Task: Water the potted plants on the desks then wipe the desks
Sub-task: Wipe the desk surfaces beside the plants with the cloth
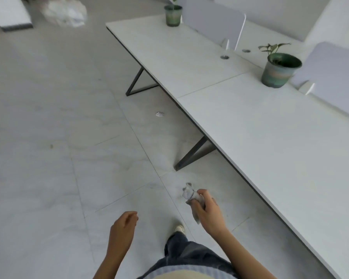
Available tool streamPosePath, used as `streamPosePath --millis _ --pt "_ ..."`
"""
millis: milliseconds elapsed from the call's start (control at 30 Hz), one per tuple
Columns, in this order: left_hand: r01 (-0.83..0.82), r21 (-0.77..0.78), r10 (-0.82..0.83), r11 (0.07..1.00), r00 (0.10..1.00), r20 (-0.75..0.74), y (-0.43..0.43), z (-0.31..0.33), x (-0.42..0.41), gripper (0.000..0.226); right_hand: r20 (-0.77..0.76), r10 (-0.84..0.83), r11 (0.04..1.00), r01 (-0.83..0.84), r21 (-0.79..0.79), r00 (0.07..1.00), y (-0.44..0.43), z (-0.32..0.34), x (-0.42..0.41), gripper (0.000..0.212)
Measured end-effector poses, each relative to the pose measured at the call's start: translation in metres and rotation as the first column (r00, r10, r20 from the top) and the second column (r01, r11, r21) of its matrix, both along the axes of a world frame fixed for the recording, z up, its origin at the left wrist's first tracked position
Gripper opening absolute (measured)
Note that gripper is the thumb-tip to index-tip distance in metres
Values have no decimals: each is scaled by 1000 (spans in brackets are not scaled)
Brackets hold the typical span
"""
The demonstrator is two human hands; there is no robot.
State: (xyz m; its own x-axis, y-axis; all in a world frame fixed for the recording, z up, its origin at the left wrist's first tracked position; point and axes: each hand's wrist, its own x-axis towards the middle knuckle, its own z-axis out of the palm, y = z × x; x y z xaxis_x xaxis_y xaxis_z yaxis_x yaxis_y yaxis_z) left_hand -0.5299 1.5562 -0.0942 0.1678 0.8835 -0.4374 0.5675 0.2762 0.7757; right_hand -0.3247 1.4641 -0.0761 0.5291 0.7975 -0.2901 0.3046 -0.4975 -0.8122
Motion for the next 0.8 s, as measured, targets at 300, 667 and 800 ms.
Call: streamPosePath --millis 300,667,800 --pt "22 20 -23 1000 999 40 115 3 77 12 42 131 990 -128 -64 990 122 1 54 6" --pt "288 20 -289 957 955 59 313 -7 166 16 -71 -267 963 263 -60 961 247 -2 108 10" --pt "399 61 -404 915 909 103 399 14 207 15 -169 -456 889 455 -44 874 304 13 116 8"
